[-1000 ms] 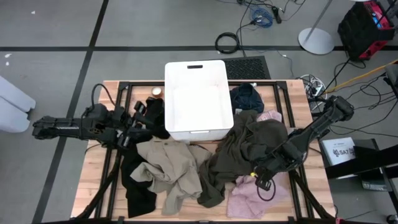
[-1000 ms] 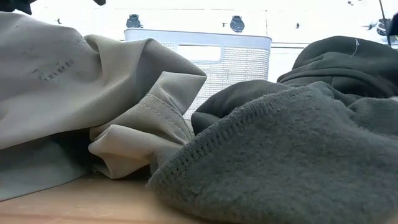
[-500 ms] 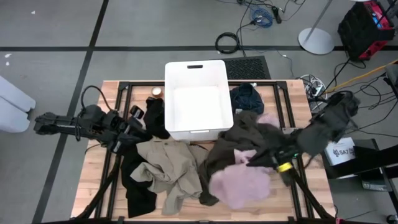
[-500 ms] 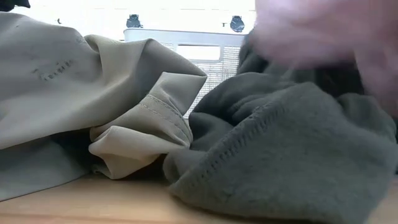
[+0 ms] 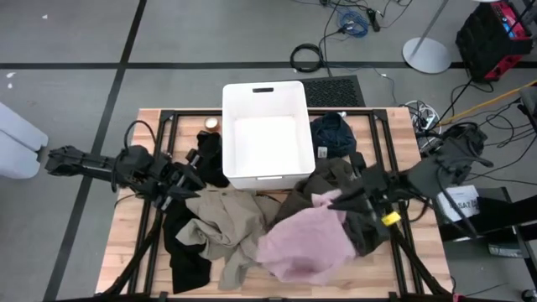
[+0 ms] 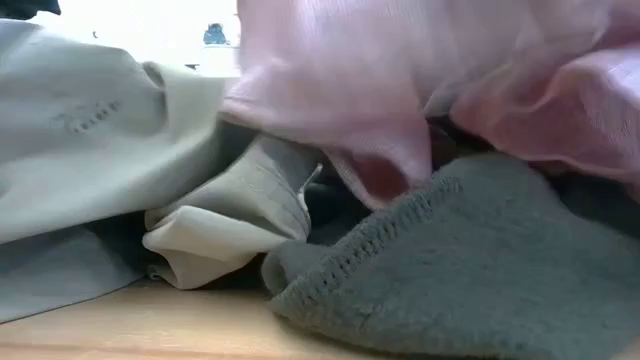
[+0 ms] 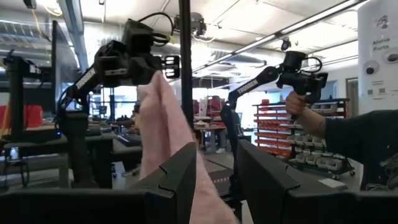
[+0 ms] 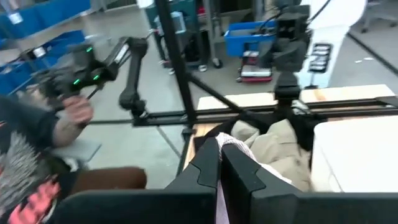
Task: Fold laundry
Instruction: Put the pink polo into the white laundry bin
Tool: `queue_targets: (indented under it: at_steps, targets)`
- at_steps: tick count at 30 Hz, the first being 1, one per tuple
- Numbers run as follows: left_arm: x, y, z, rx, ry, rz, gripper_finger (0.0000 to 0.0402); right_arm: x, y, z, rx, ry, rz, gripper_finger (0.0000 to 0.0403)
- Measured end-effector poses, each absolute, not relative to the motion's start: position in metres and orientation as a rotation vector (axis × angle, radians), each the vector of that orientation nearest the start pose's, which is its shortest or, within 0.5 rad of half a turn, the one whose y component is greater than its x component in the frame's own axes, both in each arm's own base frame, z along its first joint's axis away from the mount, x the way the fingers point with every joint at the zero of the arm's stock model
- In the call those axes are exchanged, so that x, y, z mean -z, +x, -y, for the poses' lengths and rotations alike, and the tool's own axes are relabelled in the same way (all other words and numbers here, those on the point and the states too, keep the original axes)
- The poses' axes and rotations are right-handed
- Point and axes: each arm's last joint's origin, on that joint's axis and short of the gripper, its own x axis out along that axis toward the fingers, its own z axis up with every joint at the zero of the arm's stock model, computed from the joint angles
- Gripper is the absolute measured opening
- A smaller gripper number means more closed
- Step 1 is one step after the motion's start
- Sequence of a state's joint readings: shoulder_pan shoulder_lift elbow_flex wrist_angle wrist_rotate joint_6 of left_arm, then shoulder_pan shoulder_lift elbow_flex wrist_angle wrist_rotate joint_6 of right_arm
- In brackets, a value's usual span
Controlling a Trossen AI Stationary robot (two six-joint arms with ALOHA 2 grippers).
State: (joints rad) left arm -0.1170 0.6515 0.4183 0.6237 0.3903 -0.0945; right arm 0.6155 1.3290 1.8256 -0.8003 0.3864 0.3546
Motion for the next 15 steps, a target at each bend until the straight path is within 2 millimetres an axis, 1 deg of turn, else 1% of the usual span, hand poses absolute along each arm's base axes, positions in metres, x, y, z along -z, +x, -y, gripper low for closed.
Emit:
queue_targets:
  at_steps: [8, 12, 15]
  targets:
    - [-0.294, 0.169, 0.038, 0.555, -0.035, 0.342, 0.0125, -0.492, 0.223, -0.124, -0.127, 0.208, -0.318, 0.0000]
    - [-0.293, 0.188, 0.049, 0.570, 0.043, 0.313, 0.0125, -0.489, 0.245, -0.122, -0.084, 0.228, -0.282, 0.0000]
    - [-0.297, 0.206, 0.055, 0.492, 0.081, 0.294, 0.0125, -0.480, 0.262, -0.120, -0.083, 0.223, -0.314, 0.0000]
